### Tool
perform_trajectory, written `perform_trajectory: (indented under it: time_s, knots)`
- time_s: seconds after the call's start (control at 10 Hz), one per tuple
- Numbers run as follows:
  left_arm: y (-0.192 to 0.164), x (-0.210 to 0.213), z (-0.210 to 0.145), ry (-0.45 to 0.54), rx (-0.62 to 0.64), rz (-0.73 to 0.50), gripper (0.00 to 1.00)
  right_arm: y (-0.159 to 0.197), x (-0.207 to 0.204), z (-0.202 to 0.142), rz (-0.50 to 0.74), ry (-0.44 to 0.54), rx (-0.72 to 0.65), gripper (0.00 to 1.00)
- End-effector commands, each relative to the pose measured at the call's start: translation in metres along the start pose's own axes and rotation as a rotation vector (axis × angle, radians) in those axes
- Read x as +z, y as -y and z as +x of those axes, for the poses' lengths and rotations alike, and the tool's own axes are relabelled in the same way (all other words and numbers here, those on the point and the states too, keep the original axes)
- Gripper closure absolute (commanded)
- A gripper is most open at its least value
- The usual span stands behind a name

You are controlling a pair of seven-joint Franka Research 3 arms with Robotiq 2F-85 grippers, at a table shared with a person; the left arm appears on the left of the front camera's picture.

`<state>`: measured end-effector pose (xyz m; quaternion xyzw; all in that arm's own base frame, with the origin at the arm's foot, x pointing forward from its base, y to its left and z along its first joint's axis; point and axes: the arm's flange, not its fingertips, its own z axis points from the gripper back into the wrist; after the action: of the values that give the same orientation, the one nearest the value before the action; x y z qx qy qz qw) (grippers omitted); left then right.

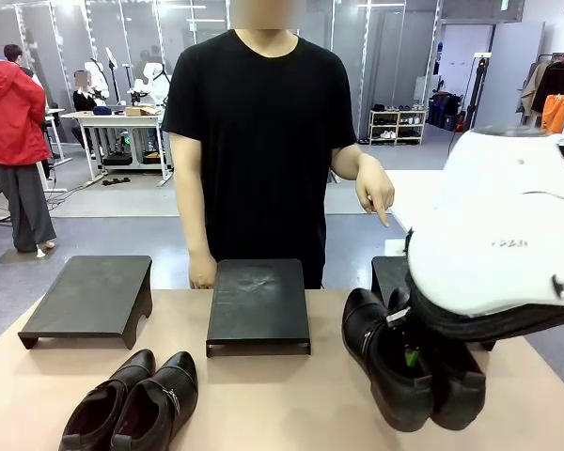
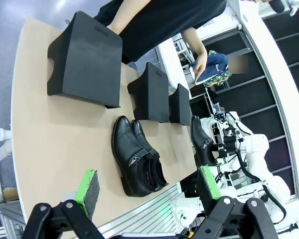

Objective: Place the shoes on the stand as instructed by the person.
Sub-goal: Pick up one pair of Shoes and place it on the Shoes Stand indicated by the person.

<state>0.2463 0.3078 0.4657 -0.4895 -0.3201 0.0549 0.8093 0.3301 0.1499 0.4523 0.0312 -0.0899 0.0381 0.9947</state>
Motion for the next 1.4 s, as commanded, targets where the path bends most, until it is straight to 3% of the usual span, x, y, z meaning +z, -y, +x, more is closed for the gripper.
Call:
perform_trajectory:
  time_s: [0.0, 0.1, 0.2, 0.7, 0.8, 1.0, 1.3]
  knots:
    - [0.0, 0.001, 0.0, -0.002, -0.004, -0.004, 0.0, 0.033, -0.007, -0.029, 0.012, 0.039, 0.009, 1.0]
    - [0.0, 0.001, 0.0, -0.002, -0.004, -0.004, 0.0, 0.034, -0.007, -0.028, -0.005, 0.042, 0.035, 1.0]
    - [0.0, 0.001, 0.0, -0.002, -0.004, -0.004, 0.0, 0.011, 0.007, 0.002, 0.01, 0.012, -0.004, 1.0]
    - [0.0, 0.001, 0.0, -0.002, -0.004, -0.004, 0.0, 0.011, 0.007, 0.002, 0.01, 0.012, -0.004, 1.0]
    - [0.0, 0.001, 0.0, -0.002, -0.004, -0.004, 0.0, 0.015, 0.002, 0.002, 0.004, -0.005, 0.013, 0.9]
    - [0.0, 0.001, 0.0, -0.002, -0.004, -0.004, 0.0, 0.037, 0.006, 0.038, -0.033, 0.136, -0.025, 0.9]
    - [0.0, 0.001, 0.0, -0.002, -0.004, -0.004, 0.0, 0.064, 0.029, 0.077, -0.054, 0.158, -0.009, 0.9]
